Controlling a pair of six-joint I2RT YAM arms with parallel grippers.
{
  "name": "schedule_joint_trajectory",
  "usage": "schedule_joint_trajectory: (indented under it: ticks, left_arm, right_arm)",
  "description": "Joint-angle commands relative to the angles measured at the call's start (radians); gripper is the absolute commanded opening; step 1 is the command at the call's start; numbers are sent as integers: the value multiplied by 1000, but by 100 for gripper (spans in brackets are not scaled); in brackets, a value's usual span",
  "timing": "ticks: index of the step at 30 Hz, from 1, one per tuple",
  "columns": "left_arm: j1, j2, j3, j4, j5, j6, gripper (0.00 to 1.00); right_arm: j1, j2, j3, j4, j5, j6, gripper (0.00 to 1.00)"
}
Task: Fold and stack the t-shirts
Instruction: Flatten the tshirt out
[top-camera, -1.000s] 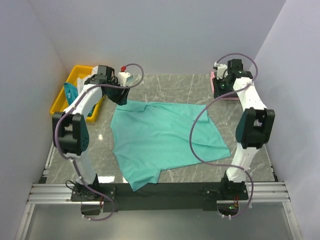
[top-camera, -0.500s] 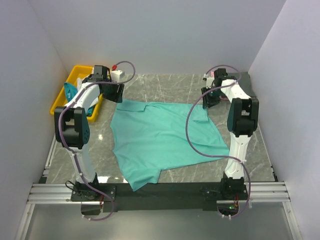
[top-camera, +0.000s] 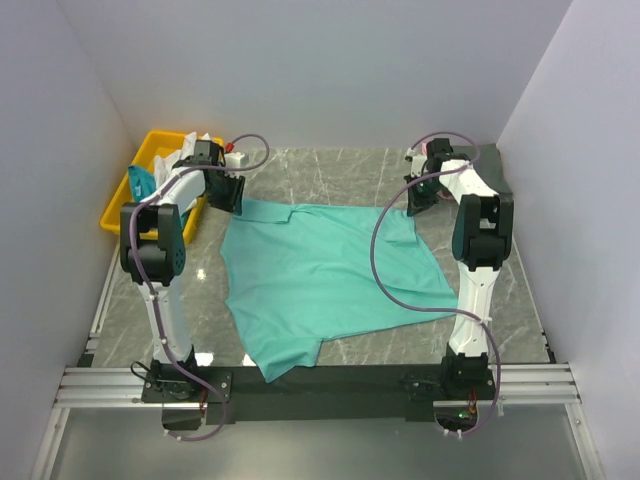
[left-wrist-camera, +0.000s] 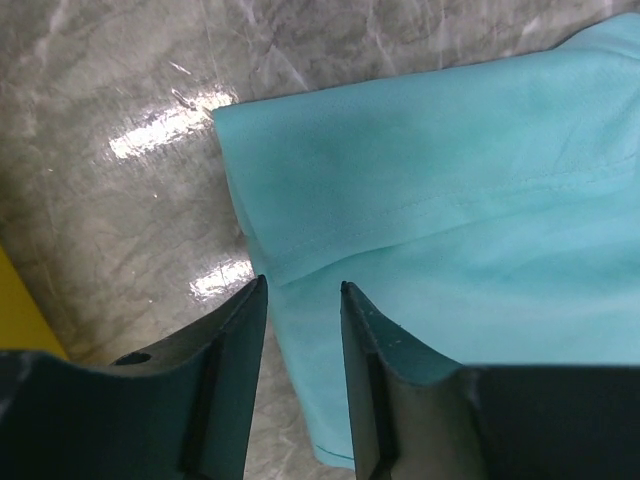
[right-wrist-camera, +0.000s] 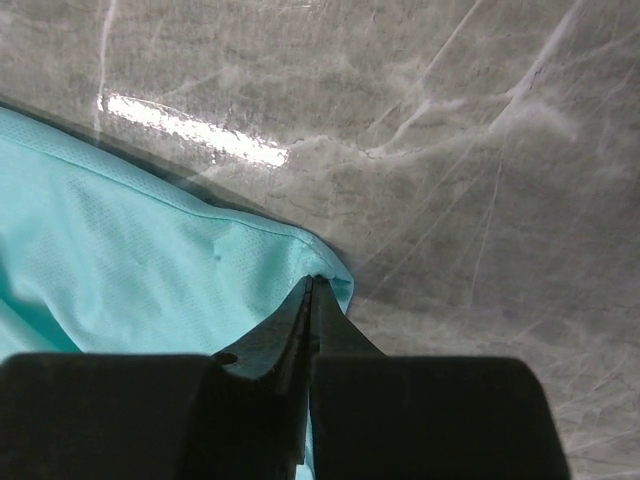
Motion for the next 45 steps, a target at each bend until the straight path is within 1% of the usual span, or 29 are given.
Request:
schedule_joint_trajectory:
  ticks: [1,7,12,18,21,28,31,33,36,37,39,42,45]
  left_arm:
    - [2,-8,10,19,2,-43,40]
    - [2,6,7,36,-26,-51,40]
    - [2,43,33,24,-46,-51,40]
    - [2,64,43,19,-32,-52,38]
    - [2,72,48,18,-21,-52,34]
    - [2,46,46,30,-6,-63,21]
    - [2,31,50,30,-7,-61,18]
    - [2,28,57,22,-12,-60,20]
    - [2,31,63,21,-19,-57,31]
    - [2,31,65,19,-21,-55,37]
    - [2,43,76,13,-21,-55,41]
    - [2,52,82,16,-21,-54,39]
    - [2,54,91,18,-21,-57,31]
  right_arm:
    - [2,-28,34,21,-21,7,0]
    - [2,-40,31,27,-25,4,0]
    - [2,-41,39,21,-33,6,0]
    - [2,-40,43,17,-22,-1,0]
    - [2,-35,50,12,-21,-1,0]
    - [2,-40,50,9,-19,-2,0]
    - [2,-47,50,11,-18,-2,0]
    - [2,-51,50,11,-19,-2,0]
    - [2,-49,54,6,-22,1,0]
    - [2,-49,59,4,-24,1,0]
    - [2,-44,63,0,-25,1,0]
    - [2,-44,65,-2,-24,1,0]
    - [2,-44,66,-5,-24,-2,0]
